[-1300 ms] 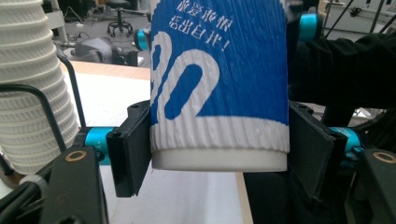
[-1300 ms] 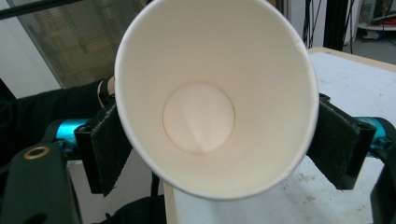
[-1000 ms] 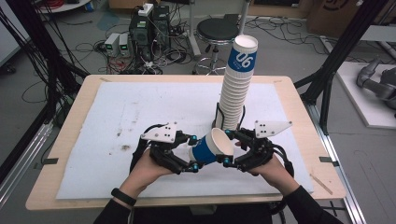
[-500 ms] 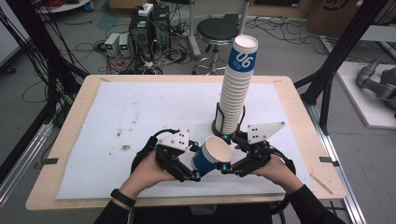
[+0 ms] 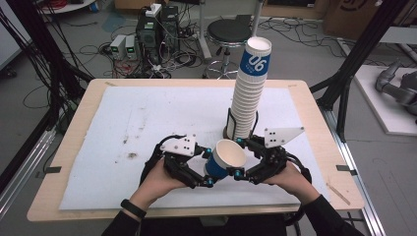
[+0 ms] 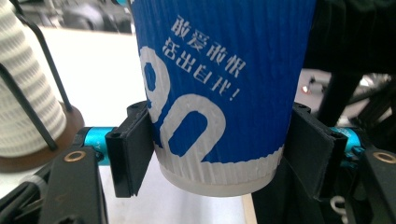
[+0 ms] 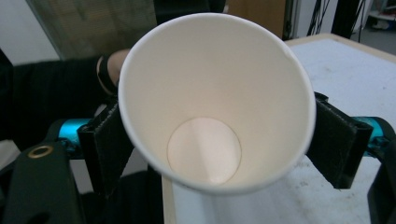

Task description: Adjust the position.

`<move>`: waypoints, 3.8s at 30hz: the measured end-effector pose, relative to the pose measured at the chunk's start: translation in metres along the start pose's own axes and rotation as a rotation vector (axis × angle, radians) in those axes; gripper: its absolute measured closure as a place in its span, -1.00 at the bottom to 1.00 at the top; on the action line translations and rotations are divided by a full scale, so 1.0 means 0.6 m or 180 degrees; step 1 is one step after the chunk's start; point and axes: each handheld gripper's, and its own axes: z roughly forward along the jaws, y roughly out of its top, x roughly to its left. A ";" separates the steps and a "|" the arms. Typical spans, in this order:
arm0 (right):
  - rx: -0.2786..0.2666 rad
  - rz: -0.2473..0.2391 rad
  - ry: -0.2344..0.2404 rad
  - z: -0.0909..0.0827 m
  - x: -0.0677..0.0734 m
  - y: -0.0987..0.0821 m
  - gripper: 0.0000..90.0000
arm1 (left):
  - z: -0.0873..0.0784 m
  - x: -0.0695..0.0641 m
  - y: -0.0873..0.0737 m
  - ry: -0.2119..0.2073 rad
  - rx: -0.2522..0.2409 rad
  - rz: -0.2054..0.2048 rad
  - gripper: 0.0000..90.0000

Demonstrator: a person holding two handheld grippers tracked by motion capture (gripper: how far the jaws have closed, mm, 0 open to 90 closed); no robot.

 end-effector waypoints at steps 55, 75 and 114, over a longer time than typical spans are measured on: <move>-0.0195 -0.0016 -0.0031 0.017 0.015 0.000 -0.52 | 0.031 -0.013 0.002 0.0079 -0.0099 -0.0089 -0.36; -0.0229 -0.0017 -0.0018 0.027 0.019 -0.005 -0.50 | 0.027 -0.012 0.008 0.0042 -0.0440 -0.0286 -0.57; -0.0065 -0.0094 -0.0166 0.013 -0.006 -0.029 -0.60 | -0.020 -0.005 0.015 0.0337 -0.0605 -0.0267 -0.45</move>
